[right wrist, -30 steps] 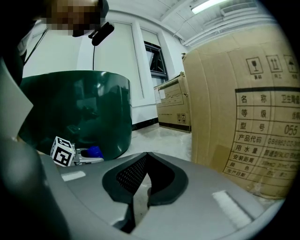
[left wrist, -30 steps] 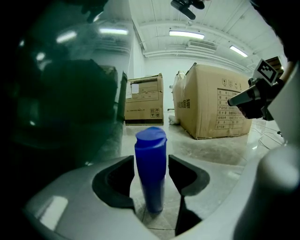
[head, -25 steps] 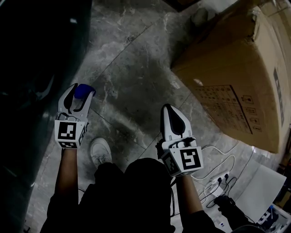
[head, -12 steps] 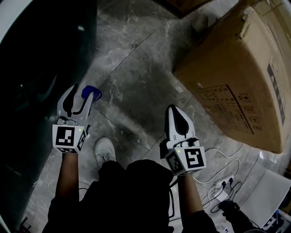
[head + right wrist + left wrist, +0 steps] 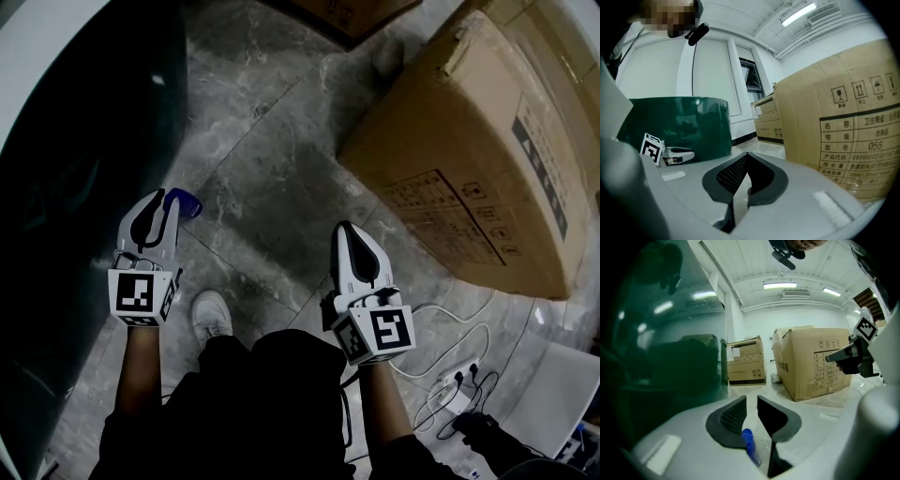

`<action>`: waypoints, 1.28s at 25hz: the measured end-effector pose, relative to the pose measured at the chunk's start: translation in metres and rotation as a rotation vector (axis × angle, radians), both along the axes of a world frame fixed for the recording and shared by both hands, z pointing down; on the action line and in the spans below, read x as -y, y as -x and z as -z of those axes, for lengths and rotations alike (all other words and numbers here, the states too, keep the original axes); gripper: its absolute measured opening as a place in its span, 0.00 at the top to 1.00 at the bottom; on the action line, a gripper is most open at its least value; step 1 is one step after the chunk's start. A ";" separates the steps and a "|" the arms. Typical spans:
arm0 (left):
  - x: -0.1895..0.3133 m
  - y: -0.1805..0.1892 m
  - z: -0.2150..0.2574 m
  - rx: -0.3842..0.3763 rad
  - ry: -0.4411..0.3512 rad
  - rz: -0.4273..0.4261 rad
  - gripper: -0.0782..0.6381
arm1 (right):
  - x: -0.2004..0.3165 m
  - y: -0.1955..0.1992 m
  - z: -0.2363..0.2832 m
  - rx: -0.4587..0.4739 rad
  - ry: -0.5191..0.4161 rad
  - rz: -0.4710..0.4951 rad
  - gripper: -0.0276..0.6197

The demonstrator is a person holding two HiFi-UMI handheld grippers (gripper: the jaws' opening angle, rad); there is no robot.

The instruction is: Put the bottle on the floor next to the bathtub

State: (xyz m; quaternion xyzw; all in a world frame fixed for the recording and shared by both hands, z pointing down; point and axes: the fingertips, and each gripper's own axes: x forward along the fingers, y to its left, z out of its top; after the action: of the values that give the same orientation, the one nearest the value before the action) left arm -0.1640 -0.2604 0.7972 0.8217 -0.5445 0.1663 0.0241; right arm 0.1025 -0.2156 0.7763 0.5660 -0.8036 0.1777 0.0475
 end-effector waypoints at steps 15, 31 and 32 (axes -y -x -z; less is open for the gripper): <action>-0.003 -0.004 0.014 -0.071 0.003 -0.044 0.89 | 0.000 0.003 0.013 -0.018 -0.012 -0.007 0.92; 0.008 -0.036 0.194 -0.051 0.004 -0.137 0.89 | 0.031 0.010 0.186 0.048 -0.055 -0.073 0.93; 0.009 -0.038 0.209 -0.047 0.006 -0.146 0.89 | 0.031 0.009 0.199 0.045 -0.054 -0.078 0.94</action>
State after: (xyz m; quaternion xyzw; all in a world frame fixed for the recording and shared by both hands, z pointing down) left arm -0.1257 -0.2695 0.5883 0.8629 -0.4819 0.1499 0.0272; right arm 0.0934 -0.2470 0.5773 0.5939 -0.7862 0.1705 0.0073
